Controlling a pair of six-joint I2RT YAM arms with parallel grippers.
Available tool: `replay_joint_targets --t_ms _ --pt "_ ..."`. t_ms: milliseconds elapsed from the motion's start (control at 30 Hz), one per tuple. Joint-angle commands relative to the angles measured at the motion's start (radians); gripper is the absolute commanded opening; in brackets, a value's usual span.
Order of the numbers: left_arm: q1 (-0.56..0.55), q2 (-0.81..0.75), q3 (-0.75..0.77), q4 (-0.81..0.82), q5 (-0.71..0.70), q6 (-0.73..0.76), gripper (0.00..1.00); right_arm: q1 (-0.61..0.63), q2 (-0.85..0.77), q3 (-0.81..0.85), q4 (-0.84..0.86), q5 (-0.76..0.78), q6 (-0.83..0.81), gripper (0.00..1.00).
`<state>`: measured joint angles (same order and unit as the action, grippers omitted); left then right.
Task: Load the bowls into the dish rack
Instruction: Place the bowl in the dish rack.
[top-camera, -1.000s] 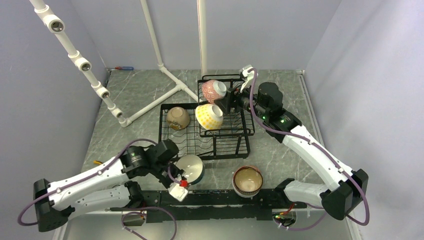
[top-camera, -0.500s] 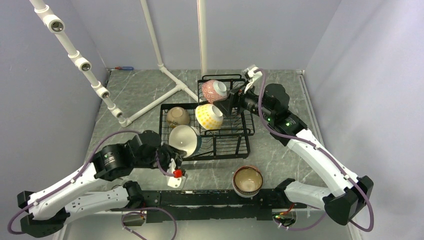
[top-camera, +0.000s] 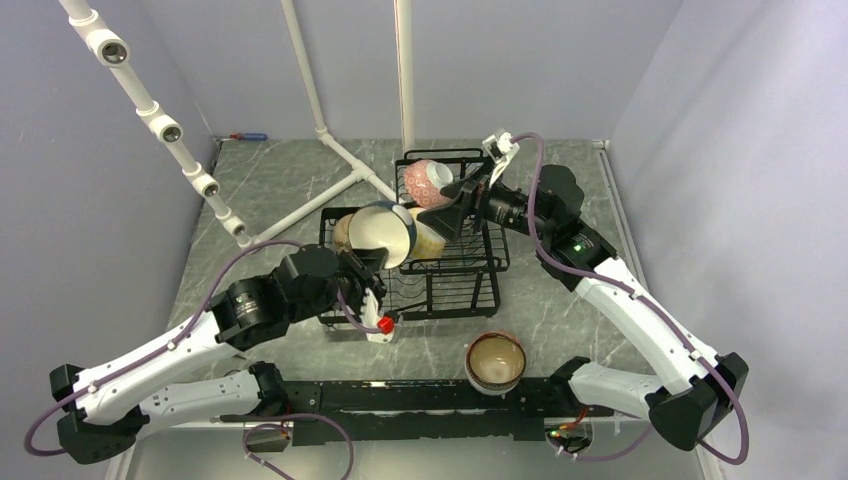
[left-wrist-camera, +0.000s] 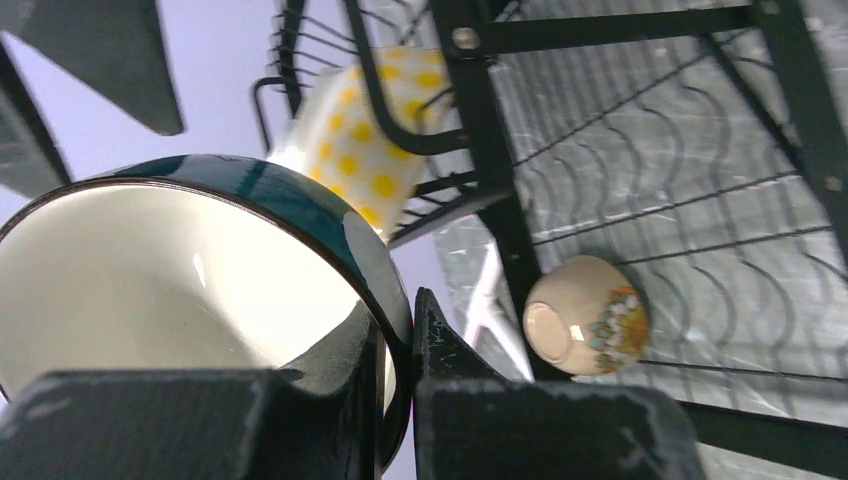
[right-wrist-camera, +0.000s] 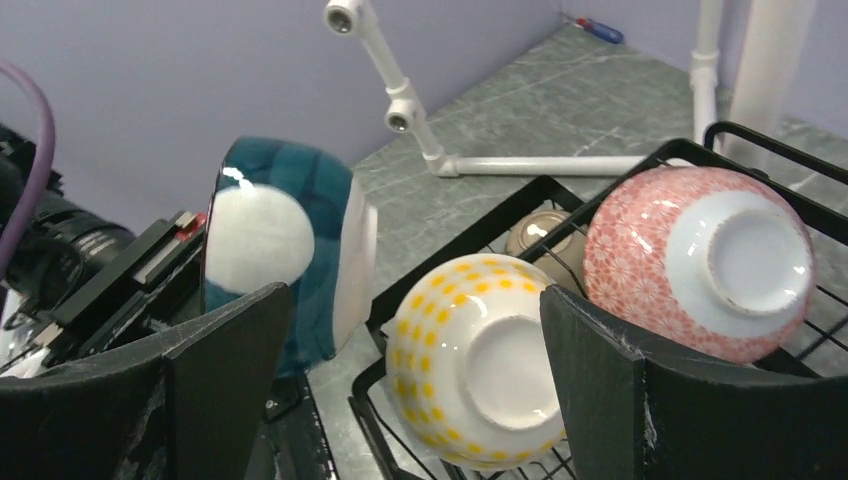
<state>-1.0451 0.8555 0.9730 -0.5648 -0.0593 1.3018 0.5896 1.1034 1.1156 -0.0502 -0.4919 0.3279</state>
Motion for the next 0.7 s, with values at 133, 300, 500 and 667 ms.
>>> replay_joint_targets --t_ms 133,300,500,667 --pt "-0.004 0.032 0.139 0.217 -0.101 0.113 0.03 0.001 -0.009 0.048 0.155 -0.189 0.084 1.0" --pt "-0.005 0.07 0.173 0.209 -0.137 0.109 0.03 0.015 0.015 0.05 0.217 -0.249 0.115 1.0" --pt "-0.004 0.091 0.181 0.208 -0.13 0.131 0.03 0.023 0.064 0.084 0.193 -0.179 0.165 1.0" --pt "-0.004 0.105 0.186 0.208 -0.146 0.157 0.03 0.027 0.109 0.118 0.177 -0.129 0.23 0.99"
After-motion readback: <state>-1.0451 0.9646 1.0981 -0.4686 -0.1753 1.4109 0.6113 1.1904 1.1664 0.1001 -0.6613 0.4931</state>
